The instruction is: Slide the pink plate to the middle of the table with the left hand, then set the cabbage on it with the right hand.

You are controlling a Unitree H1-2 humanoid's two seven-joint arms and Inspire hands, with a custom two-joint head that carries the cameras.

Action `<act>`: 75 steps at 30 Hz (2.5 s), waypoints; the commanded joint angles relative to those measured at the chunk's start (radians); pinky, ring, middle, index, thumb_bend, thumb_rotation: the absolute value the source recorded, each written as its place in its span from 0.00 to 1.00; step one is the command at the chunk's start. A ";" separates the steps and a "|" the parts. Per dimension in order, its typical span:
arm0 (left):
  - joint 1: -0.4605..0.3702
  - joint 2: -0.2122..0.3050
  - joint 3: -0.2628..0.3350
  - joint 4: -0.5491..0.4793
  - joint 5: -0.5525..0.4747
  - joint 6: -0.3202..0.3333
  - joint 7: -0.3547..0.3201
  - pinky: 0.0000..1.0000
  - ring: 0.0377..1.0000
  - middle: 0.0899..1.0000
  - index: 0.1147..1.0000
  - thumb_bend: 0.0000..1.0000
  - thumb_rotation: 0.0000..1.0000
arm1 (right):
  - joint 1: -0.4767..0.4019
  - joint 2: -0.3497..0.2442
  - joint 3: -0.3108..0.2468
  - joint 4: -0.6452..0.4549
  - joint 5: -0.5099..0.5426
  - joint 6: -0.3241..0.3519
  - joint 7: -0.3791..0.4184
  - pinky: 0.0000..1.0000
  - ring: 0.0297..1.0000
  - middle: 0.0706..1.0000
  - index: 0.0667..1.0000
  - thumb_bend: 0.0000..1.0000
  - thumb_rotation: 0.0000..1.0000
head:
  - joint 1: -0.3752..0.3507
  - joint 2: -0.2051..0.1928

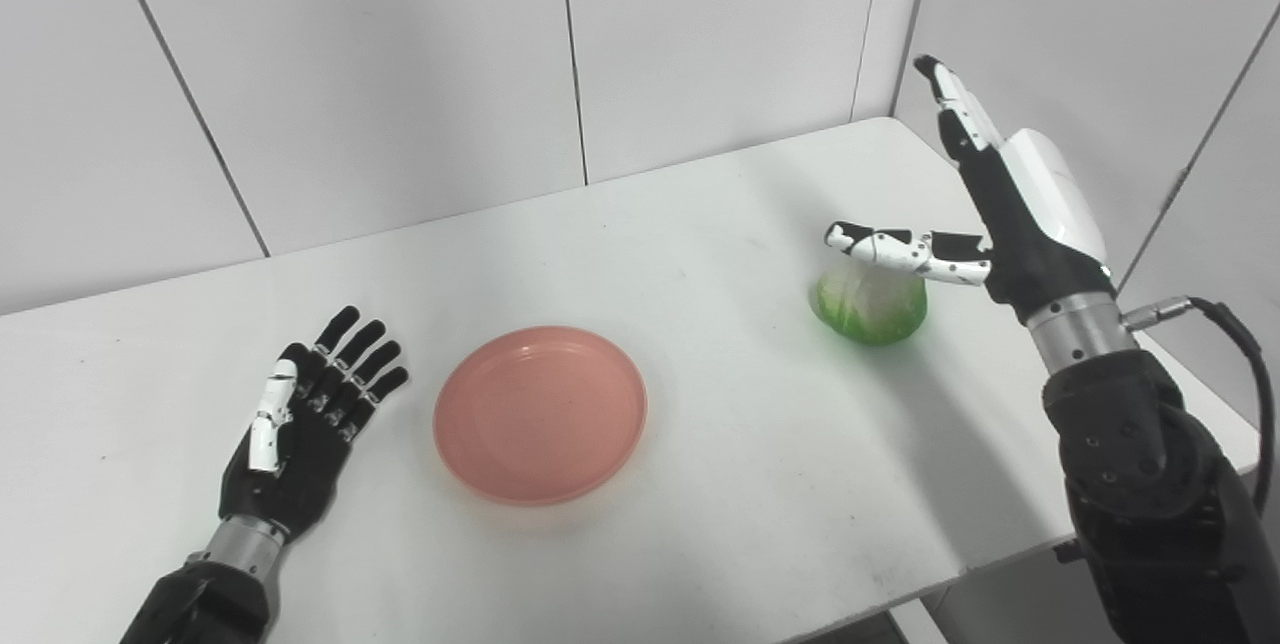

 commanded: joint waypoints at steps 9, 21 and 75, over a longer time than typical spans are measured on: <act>0.062 0.023 0.018 0.133 0.000 -0.005 -0.033 0.85 0.86 0.86 0.85 0.47 0.82 | 0.009 -0.040 -0.068 0.106 0.046 -0.018 -0.039 0.91 1.00 1.00 1.00 1.00 0.61 | -0.010 -0.002; 0.075 0.030 0.018 0.107 0.000 0.004 -0.034 0.86 0.86 0.87 0.86 0.46 0.85 | -0.016 -0.059 -0.016 0.334 0.109 -0.101 -0.078 0.89 1.00 1.00 1.00 1.00 0.63 | 0.003 0.015; 0.135 0.031 0.010 -0.060 -0.012 0.101 0.003 0.87 0.88 0.90 0.89 0.44 0.86 | -0.205 -0.168 0.195 0.696 0.079 -0.038 -0.026 0.63 0.84 0.96 1.00 1.00 0.53 | 0.018 0.063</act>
